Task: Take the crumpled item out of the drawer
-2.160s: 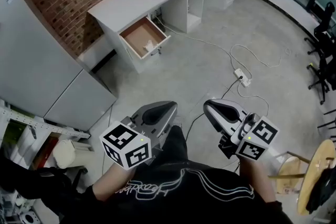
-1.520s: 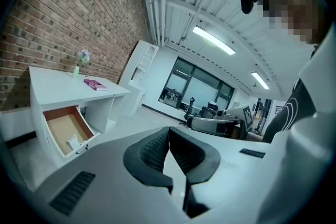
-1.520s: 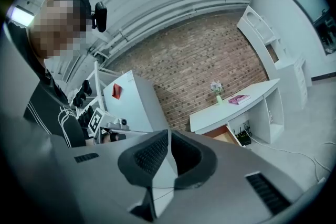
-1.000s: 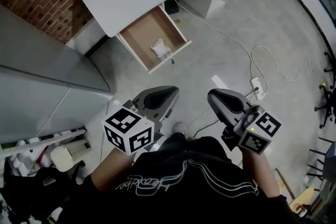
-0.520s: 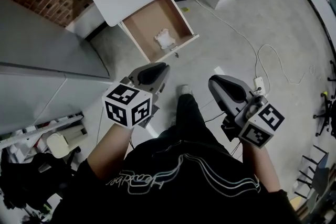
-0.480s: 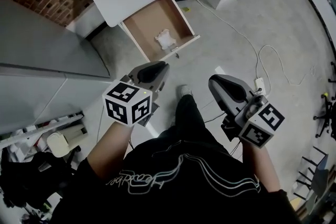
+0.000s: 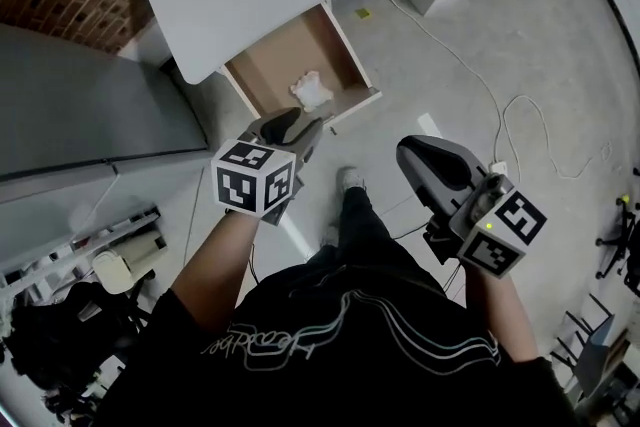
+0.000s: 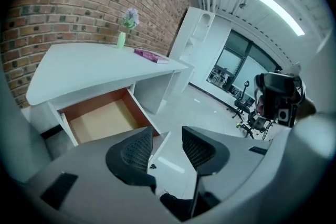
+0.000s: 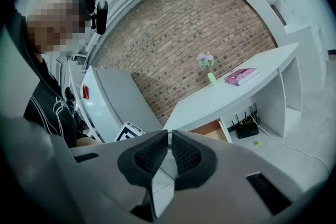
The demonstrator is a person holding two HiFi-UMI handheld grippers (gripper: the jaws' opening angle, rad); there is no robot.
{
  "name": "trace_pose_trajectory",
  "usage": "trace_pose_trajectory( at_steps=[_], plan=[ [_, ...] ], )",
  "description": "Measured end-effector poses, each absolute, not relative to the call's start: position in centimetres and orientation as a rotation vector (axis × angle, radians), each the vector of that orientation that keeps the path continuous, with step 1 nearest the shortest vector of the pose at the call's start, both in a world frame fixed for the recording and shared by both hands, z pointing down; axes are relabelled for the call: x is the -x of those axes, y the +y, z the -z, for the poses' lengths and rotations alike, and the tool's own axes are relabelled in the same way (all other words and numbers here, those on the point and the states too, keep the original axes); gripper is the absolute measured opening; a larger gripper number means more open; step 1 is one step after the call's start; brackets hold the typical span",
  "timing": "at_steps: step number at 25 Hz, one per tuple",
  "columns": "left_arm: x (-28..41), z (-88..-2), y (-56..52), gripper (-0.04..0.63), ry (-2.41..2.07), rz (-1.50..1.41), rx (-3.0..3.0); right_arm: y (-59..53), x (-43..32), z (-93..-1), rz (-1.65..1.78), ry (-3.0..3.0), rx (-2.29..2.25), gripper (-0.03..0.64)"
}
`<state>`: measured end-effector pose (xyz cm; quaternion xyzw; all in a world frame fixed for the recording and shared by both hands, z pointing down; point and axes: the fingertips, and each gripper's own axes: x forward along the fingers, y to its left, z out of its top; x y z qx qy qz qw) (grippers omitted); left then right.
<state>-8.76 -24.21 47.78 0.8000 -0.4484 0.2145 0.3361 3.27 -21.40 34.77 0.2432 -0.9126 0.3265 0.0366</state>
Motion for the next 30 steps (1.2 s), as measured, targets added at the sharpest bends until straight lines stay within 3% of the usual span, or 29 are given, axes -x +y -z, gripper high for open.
trace_pose_trajectory(
  at_steps=[10,30],
  plan=[
    [11.3,-59.1,-30.9,0.258,-1.179,-0.676,-1.877,-28.4,-3.4,-41.4,-1.110,-2.749,-0.713,0.049],
    [14.9,-77.4,-36.3,0.265,-1.164,-0.913,-1.711,-29.1,-2.3,-53.9,-1.404,-2.587,-0.602,0.049]
  ],
)
